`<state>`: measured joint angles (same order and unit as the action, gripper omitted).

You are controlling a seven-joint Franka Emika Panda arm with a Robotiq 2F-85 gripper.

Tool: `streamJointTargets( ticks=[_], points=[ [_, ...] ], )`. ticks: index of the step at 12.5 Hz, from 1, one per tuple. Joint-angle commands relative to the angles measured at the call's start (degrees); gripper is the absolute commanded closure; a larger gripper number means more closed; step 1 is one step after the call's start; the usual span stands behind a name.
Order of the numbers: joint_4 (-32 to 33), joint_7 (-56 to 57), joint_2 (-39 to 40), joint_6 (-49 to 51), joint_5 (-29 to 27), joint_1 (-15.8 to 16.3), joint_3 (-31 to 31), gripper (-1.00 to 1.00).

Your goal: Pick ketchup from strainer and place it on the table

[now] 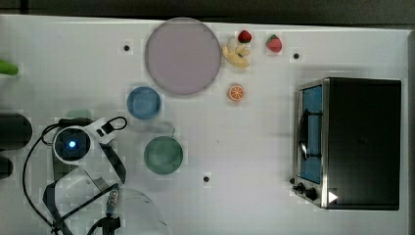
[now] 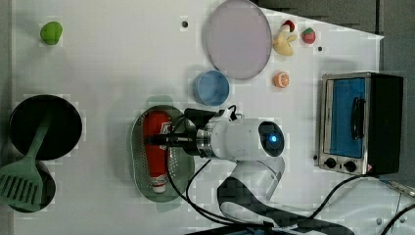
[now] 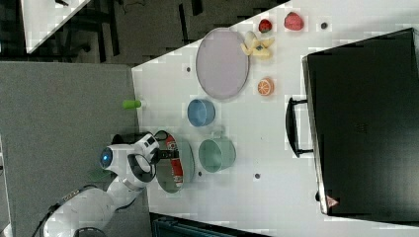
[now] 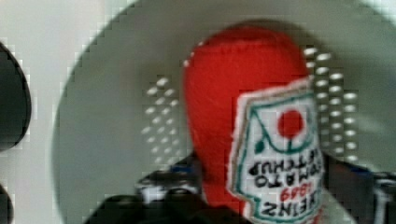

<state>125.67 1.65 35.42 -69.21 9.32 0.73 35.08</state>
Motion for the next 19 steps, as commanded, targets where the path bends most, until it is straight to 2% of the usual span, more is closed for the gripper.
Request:
streamJointTargets(
  ticks=[1, 4, 7, 12, 15, 19],
  points=[
    [-0.13, -2.30, -0.49, -2.70, 0.16, 3.17, 0.22, -0.17],
    [0.08, -2.38, -3.49, -1.34, 0.05, 2.78, 1.34, -0.17],
    [-0.28, -2.44, -11.81, 6.92, -0.76, 1.68, 1.67, -0.17],
    [-6.12, -2.02, -25.09, 29.07, -13.13, -2.49, 0.93, -0.17],
    [-10.40, 1.46, -27.80, 37.19, -13.57, -5.35, -2.93, -0.17],
    [-11.23, 11.67, -28.30, 37.70, -13.21, -8.10, -11.88, -0.17]
  ],
)
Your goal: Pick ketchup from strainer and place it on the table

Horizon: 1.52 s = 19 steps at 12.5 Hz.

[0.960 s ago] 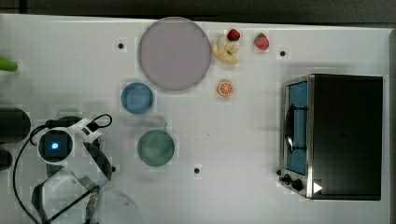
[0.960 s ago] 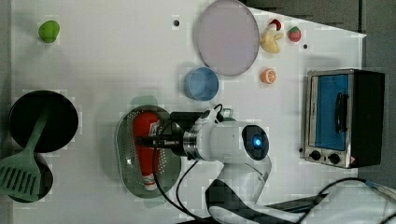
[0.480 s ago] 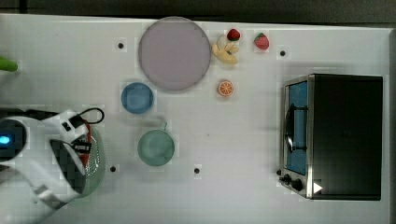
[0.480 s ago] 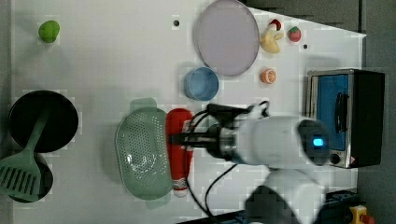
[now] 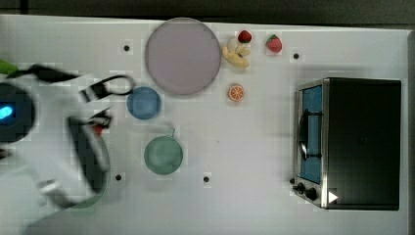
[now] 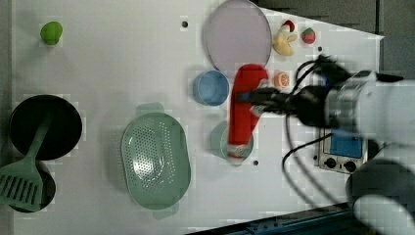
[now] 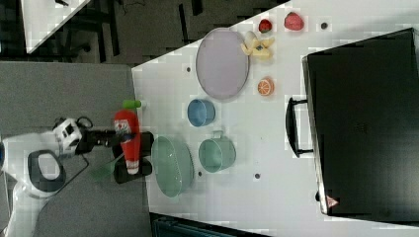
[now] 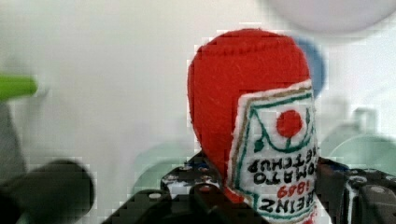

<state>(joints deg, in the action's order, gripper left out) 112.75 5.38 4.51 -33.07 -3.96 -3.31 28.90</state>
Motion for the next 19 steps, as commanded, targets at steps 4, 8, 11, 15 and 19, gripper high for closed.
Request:
streamJointTargets(
  ticks=[4, 8, 11, 15, 19],
  points=[
    [2.40, 10.77, 2.65, 1.55, 0.08, -4.59, -16.17, -0.17],
    [8.20, 13.82, 2.66, 1.41, 0.08, -4.68, -23.19, -0.17],
    [14.96, 14.65, 2.84, -4.43, 0.08, -4.69, -24.71, -0.17],
    [21.57, 14.65, 6.42, -17.12, 0.96, -4.60, -24.77, -0.17],
    [21.92, 14.64, 13.53, -24.41, 3.24, -4.60, -24.79, -0.85]
  ],
)
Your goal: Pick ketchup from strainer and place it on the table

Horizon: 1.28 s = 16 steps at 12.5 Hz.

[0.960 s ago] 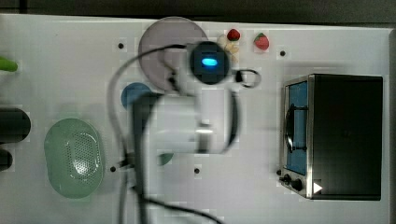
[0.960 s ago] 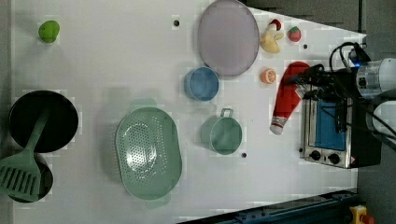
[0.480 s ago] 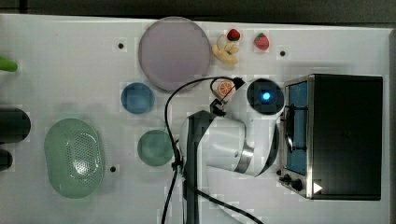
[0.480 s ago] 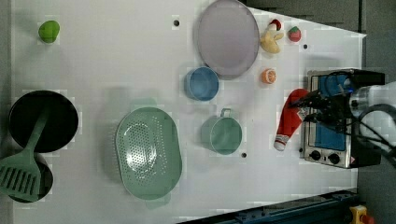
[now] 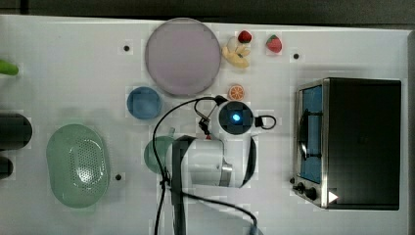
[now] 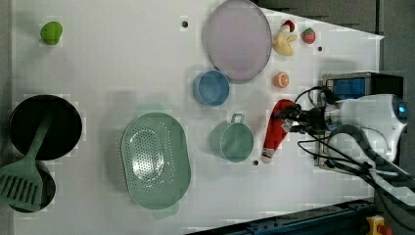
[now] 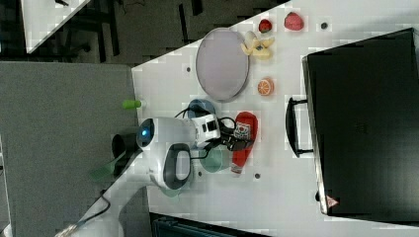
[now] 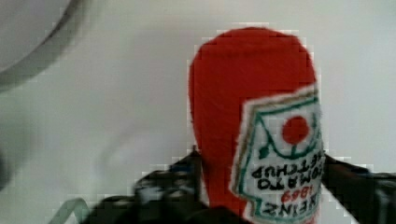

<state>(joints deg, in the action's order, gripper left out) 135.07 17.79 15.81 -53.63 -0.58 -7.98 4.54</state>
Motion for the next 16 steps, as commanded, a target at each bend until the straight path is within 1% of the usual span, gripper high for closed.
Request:
streamJointTargets(
  ticks=[1, 2, 4, 6, 8, 11, 14, 16],
  points=[
    [-0.51, 2.23, 2.88, -5.18, -0.14, 0.07, -0.43, -1.00],
    [-0.72, 2.22, 2.45, -5.33, -0.16, 0.08, -0.33, -1.00],
    [-2.33, 1.98, -0.99, -4.50, -0.20, 0.08, -0.05, -1.00],
    [-4.78, 1.96, -6.11, 0.78, -0.20, 0.08, -0.10, -1.00],
    [-8.87, 0.66, -11.06, 9.24, -0.21, 0.07, -0.14, -1.00],
    [-17.56, -9.43, -16.19, 22.46, -0.20, 0.08, -0.28, -1.00],
    [-27.55, -16.70, -18.15, 40.26, -0.22, 0.09, -0.09, -1.00],
    [-33.94, -16.89, -18.09, 46.82, -0.05, 0.09, 0.17, -1.00]
  ],
)
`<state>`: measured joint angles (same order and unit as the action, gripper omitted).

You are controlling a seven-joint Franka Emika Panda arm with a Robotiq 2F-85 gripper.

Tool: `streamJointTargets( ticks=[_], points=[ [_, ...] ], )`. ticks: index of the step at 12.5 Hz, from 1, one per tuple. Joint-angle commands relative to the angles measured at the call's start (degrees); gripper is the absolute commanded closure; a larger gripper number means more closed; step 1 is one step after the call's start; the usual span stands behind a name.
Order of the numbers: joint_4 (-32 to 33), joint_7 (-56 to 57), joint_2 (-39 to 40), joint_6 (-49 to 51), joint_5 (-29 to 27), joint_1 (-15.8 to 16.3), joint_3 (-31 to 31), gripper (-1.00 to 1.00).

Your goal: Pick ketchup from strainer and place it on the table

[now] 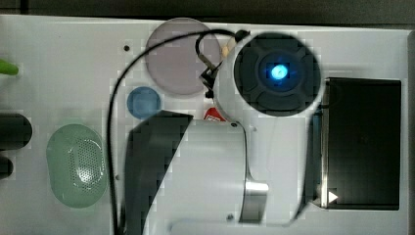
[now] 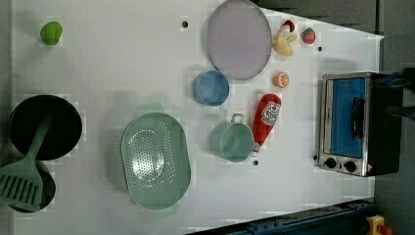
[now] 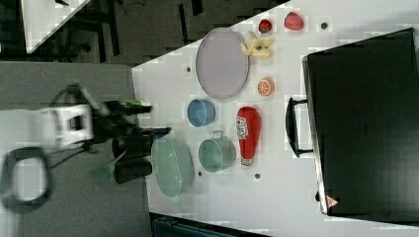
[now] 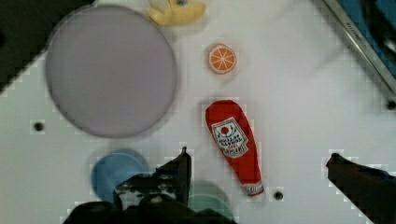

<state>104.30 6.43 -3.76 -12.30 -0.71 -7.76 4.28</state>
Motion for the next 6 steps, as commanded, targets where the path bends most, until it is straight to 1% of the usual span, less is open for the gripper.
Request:
streamJointTargets(
  ticks=[1, 3, 6],
  points=[
    [-5.59, -5.53, 1.49, 7.83, 0.34, -0.13, 0.39, -1.00],
    [-7.87, -5.53, 1.46, 11.41, 0.41, -0.15, 0.27, -1.00],
    [-7.80, -5.52, 1.88, 11.05, 0.41, -0.15, 0.31, -1.00]
  ],
)
